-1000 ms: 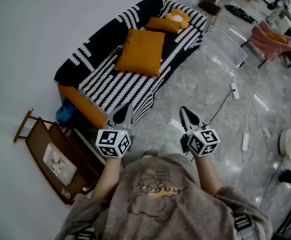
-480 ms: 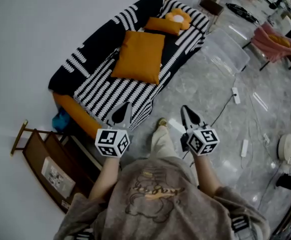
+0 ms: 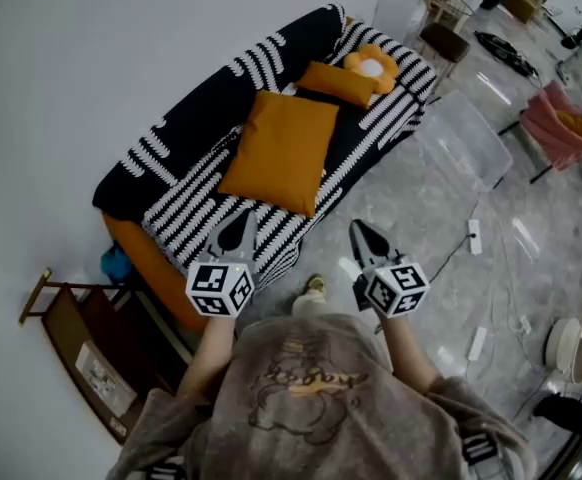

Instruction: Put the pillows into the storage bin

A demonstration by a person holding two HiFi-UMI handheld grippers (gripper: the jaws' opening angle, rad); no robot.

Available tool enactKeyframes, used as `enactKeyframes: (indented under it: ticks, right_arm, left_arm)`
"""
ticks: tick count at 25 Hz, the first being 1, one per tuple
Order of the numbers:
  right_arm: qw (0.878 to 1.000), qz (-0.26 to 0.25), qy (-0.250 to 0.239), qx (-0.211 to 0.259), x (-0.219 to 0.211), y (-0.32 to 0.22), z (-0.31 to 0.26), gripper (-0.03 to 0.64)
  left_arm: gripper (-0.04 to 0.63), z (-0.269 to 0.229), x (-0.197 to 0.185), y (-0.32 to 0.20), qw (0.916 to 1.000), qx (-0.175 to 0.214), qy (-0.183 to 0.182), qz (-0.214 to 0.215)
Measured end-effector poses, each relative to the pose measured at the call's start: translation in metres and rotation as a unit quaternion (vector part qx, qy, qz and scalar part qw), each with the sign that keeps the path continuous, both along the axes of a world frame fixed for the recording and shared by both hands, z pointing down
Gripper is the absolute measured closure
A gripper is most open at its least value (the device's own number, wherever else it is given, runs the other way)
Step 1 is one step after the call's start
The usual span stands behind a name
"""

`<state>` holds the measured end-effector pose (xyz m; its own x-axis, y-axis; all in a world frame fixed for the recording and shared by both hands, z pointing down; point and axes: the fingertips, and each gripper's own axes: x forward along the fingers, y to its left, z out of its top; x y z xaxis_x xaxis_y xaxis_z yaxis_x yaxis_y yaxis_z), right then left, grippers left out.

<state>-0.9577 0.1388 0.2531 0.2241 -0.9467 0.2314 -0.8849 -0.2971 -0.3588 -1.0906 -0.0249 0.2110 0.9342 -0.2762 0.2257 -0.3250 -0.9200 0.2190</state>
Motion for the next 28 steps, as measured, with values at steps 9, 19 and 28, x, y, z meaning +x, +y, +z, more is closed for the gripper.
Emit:
enactKeyframes:
  ticks: [9, 19, 28]
  right_arm:
    - [0.999, -0.04, -0.022, -0.004, 0.079, -0.078, 0.01, 0.617]
    - [0.999, -0.024, -0.021, -0.004, 0.165, -0.159, 0.022, 0.615]
    - [0.999, -0.003, -0.051, -0.016, 0.226, -0.219, 0.057, 0.581]
  left_arm:
    - [0.591, -0.002, 0.076, -0.067, 0.9994, 0.005, -0.001, -0.035]
    - [0.592, 0.017, 0.163, -0.144, 0.9996, 0.0, -0.017, -0.022]
    - [0.579, 0.049, 0.219, -0.216, 0.9987, -0.017, -0.04, -0.026]
